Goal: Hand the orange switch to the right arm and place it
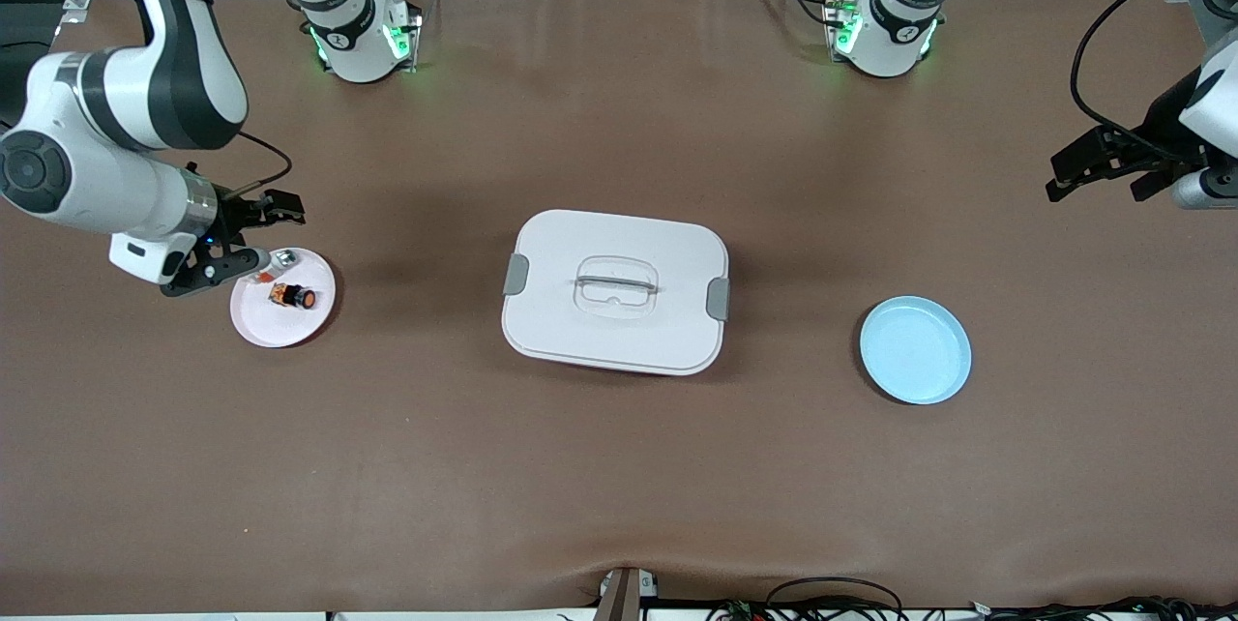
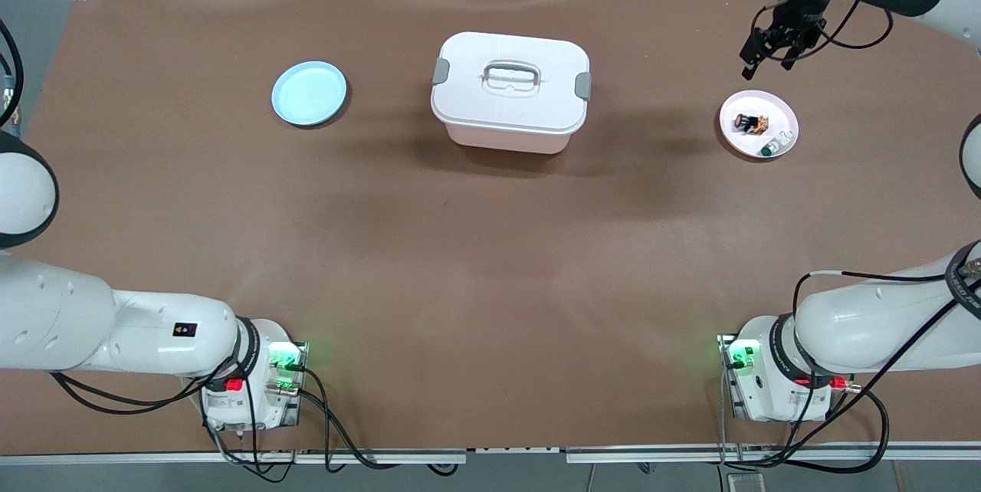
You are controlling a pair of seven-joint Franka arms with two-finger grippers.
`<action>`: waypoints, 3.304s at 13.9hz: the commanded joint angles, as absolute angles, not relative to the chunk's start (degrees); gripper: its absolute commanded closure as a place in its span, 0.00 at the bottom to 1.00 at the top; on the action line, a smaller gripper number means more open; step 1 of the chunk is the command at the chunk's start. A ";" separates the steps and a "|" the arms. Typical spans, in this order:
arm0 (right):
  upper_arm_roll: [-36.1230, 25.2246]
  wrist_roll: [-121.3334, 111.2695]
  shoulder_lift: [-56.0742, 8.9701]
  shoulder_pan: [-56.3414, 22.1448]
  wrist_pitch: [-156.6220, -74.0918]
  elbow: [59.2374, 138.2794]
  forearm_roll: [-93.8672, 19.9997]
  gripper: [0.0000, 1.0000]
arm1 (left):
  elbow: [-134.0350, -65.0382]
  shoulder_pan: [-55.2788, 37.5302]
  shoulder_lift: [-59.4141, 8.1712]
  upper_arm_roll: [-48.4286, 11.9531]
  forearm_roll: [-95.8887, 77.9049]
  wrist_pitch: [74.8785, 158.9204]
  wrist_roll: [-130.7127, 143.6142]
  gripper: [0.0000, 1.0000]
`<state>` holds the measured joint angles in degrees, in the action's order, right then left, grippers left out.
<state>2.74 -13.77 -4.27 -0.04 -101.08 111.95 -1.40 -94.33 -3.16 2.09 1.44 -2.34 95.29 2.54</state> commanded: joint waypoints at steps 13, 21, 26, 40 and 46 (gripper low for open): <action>1.93 0.35 -5.45 4.65 -81.12 84.47 -1.93 0.00 | -91.93 -2.90 1.93 0.97 -0.79 93.87 2.99 0.00; 1.85 -0.44 -5.53 6.33 -77.44 84.81 -1.14 0.00 | -91.93 -2.99 1.85 0.88 -0.79 87.46 3.43 0.00; 2.28 -0.35 -5.89 8.00 -75.15 85.43 -1.49 0.00 | -91.93 -2.90 1.93 0.88 1.14 86.75 1.41 0.00; 2.37 0.17 1.41 4.83 -83.05 93.96 -1.76 0.00 | -91.93 -2.81 1.76 0.88 1.05 86.75 0.79 0.00; 2.37 1.31 3.07 4.83 -85.42 95.09 -2.29 0.00 | -91.93 -2.81 1.76 0.88 1.05 86.75 0.70 0.00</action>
